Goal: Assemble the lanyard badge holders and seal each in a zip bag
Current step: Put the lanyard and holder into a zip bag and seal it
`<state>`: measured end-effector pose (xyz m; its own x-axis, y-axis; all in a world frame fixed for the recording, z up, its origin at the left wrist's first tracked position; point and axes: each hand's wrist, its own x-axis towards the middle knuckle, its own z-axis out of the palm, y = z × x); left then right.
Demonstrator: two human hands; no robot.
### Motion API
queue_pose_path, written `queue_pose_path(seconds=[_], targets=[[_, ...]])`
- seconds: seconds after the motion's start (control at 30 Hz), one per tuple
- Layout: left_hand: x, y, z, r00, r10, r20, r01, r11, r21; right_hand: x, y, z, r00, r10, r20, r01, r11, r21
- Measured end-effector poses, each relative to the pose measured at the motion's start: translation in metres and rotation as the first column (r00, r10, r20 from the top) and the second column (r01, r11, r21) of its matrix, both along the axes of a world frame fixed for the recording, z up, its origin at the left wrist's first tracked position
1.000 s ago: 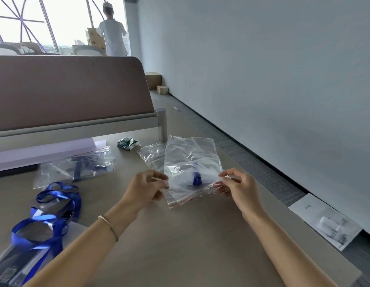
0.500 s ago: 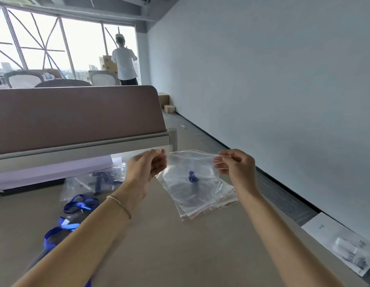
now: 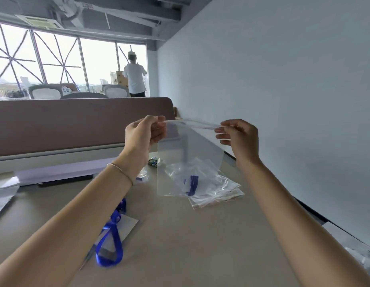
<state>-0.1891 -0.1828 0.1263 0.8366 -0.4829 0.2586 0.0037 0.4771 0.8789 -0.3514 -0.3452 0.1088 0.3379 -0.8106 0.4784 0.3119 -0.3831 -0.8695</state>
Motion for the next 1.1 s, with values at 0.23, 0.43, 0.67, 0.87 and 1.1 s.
queue_pose_path(seconds=[0.23, 0.43, 0.67, 0.87, 1.1], targets=[[0.004, 0.017, 0.008, 1.0, -0.019, -0.011, 0.018, 1.0, -0.025, 0.001, 0.013, 0.015, 1.0, 0.021, 0.014, -0.021, 1.0, -0.022], [0.029, 0.004, -0.023, 0.993, -0.066, -0.099, 0.073, 0.995, 0.067, 0.029, -0.006, -0.015, 0.993, 0.036, -0.109, -0.03, 0.998, 0.06], [0.056, -0.022, -0.061, 0.986, -0.11, -0.126, 0.137, 0.962, 0.235, 0.062, -0.027, -0.055, 0.969, 0.119, -0.218, -0.09, 0.986, 0.138], [0.022, -0.023, -0.093, 0.717, -0.152, 0.68, -0.372, 0.741, 0.559, 0.076, -0.006, -0.099, 0.874, -0.099, -0.476, -0.082, 0.935, -0.345], [-0.01, -0.025, -0.155, 0.411, -0.476, 0.777, -0.595, 0.506, 0.624, 0.066, 0.021, -0.157, 0.545, -0.414, -0.729, -0.301, 0.715, -0.631]])
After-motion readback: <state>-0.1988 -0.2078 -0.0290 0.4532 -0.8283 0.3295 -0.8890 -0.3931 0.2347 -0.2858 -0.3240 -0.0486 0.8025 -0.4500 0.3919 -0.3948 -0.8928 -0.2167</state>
